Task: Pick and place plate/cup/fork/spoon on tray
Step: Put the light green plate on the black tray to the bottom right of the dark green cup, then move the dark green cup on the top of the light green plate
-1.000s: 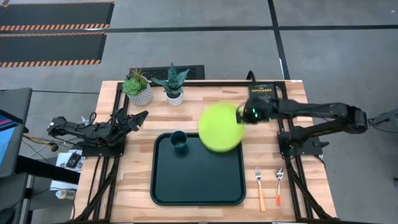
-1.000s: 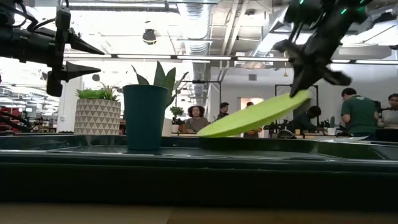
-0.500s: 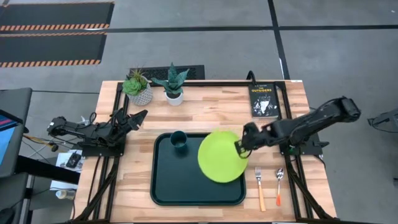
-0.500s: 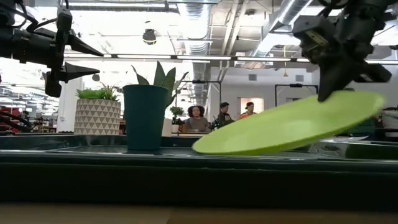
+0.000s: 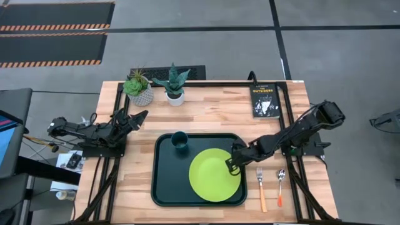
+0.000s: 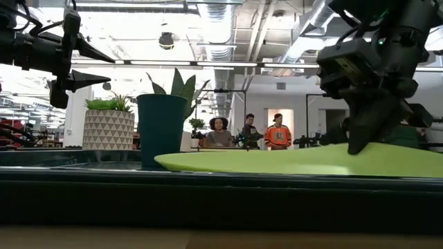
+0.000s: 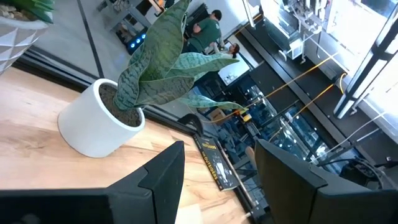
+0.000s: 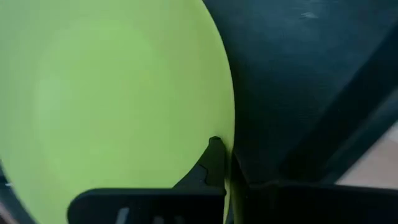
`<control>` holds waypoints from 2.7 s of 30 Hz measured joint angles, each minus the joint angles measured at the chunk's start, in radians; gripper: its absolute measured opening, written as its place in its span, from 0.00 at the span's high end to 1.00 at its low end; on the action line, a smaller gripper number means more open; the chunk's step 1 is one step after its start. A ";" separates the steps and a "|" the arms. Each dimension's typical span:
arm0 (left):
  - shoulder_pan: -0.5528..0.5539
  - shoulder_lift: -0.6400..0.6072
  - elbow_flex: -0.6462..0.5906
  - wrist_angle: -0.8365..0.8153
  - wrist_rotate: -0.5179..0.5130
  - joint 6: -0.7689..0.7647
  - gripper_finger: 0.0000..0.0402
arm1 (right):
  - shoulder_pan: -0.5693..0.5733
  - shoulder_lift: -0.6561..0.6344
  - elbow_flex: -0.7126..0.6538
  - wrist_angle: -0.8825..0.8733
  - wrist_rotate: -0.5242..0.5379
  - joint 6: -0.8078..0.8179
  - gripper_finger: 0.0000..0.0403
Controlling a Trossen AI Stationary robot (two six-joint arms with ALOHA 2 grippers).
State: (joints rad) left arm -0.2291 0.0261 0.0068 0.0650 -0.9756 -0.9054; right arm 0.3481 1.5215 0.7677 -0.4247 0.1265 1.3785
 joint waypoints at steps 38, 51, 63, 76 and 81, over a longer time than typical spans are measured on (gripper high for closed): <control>0.000 0.041 0.079 -0.131 0.461 0.030 0.77 | 0.005 -0.018 0.230 -0.463 0.059 -0.303 0.50; 0.000 0.497 0.213 -0.202 0.555 -0.035 1.00 | 0.003 -0.118 0.291 -0.643 0.247 -0.294 0.59; 0.005 0.979 0.354 -0.115 0.580 0.031 1.00 | -0.018 -0.395 0.293 -0.672 0.378 -0.309 0.60; 0.057 1.268 0.481 0.014 0.689 0.068 1.00 | -0.023 -0.394 0.293 -0.683 0.401 -0.334 0.60; 0.085 1.336 0.506 0.085 0.732 0.097 1.00 | -0.021 -0.389 0.293 -0.691 0.400 -0.338 0.60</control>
State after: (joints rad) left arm -0.1438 1.3625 0.5129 0.1505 -0.2433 -0.8084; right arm 0.3267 1.1328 1.0607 -1.1158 0.5262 1.0401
